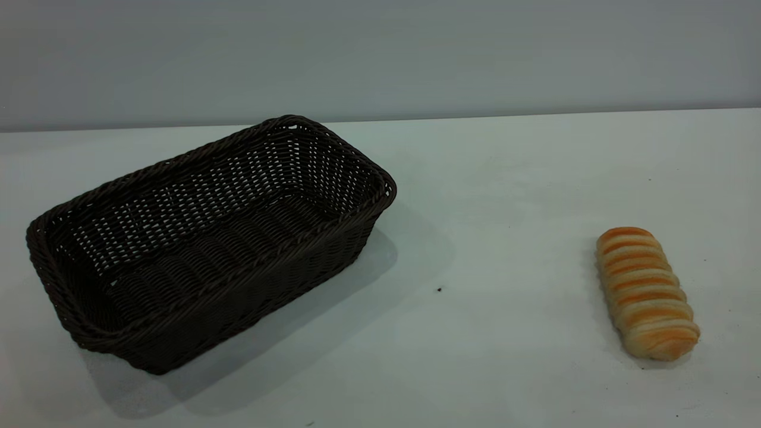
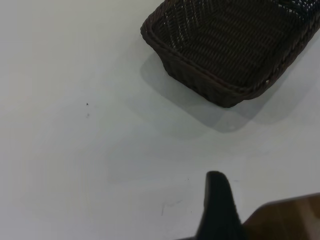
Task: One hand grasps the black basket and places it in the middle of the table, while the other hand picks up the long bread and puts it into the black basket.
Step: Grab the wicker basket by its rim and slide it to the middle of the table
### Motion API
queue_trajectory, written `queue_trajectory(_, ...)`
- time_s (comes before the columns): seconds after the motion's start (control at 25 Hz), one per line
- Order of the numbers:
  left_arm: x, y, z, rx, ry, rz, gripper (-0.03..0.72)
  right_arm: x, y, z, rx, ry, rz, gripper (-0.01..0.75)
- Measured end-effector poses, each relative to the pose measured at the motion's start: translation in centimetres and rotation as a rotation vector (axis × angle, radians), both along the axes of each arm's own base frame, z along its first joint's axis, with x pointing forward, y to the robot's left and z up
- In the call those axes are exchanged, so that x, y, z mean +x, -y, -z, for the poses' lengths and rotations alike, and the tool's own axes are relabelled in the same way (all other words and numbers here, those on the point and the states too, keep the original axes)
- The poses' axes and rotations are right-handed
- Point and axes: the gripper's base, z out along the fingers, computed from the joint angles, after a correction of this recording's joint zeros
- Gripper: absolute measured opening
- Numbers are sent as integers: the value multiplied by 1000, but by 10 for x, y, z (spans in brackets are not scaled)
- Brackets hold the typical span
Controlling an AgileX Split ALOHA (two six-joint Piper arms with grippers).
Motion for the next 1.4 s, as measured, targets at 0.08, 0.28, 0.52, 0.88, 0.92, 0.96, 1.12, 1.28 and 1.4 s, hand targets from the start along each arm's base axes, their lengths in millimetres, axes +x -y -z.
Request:
queue_trajectory(0.08, 0, 0, 0, 0, 0, 0, 570, 0, 0, 0, 0, 0, 0, 243)
queue_trajectory(0.28, 0, 0, 0, 0, 0, 0, 569, 0, 0, 0, 0, 0, 0, 243)
queue_trajectory(0.52, 0, 0, 0, 0, 0, 0, 569, 0, 0, 0, 0, 0, 0, 243)
queue_trajectory(0.88, 0, 0, 0, 0, 0, 0, 569, 0, 0, 0, 0, 0, 0, 243)
queue_trajectory(0.92, 0, 0, 0, 0, 0, 0, 569, 0, 0, 0, 0, 0, 0, 243)
queue_trajectory(0.96, 0, 0, 0, 0, 0, 0, 569, 0, 0, 0, 0, 0, 0, 243)
queue_trajectory(1.12, 0, 0, 0, 0, 0, 6, 569, 0, 0, 0, 0, 0, 0, 243)
queue_trajectory(1.28, 0, 0, 0, 0, 0, 21, 569, 0, 0, 0, 0, 0, 0, 243)
queue_trajectory(1.4, 0, 0, 0, -6, 0, 34, 569, 0, 0, 0, 0, 0, 0, 243)
